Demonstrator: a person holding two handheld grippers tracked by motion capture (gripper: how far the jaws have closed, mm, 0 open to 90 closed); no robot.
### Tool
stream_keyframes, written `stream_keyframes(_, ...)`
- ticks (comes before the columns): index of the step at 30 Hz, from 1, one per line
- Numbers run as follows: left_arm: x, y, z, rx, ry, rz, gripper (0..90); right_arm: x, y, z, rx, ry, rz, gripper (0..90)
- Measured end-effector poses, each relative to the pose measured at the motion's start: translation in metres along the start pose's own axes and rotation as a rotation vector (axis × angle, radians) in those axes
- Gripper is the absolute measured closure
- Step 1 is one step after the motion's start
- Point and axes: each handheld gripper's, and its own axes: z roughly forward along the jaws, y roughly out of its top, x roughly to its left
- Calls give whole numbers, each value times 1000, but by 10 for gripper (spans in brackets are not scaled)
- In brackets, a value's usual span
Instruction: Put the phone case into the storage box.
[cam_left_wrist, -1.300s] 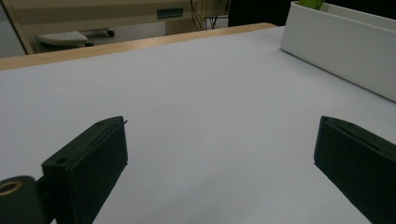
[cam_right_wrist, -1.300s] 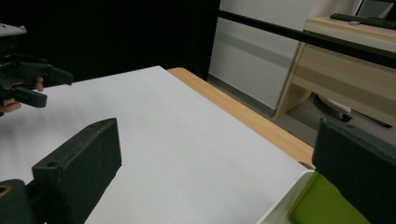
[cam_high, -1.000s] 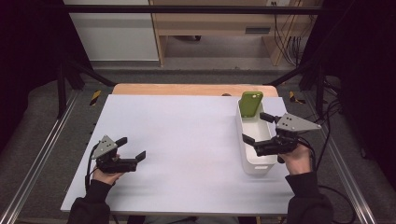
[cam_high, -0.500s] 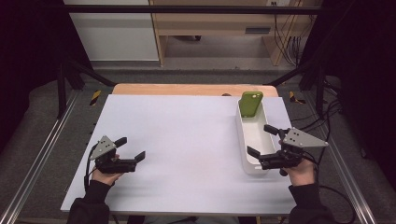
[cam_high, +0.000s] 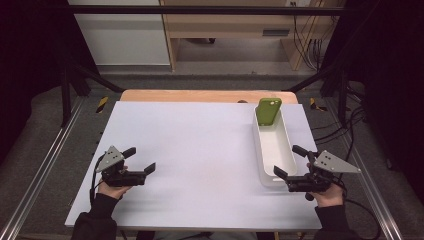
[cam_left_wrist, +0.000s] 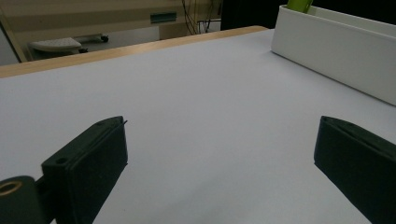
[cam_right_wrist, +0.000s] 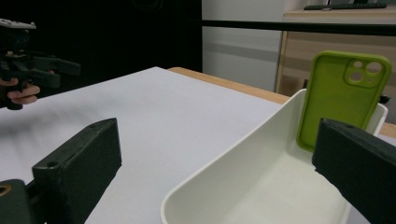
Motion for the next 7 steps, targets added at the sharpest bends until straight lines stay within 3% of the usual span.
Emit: stream_keyframes(7, -1, -1, 2, 15, -4, 1, 23, -3, -7, -7, 1, -29, -2, 6)
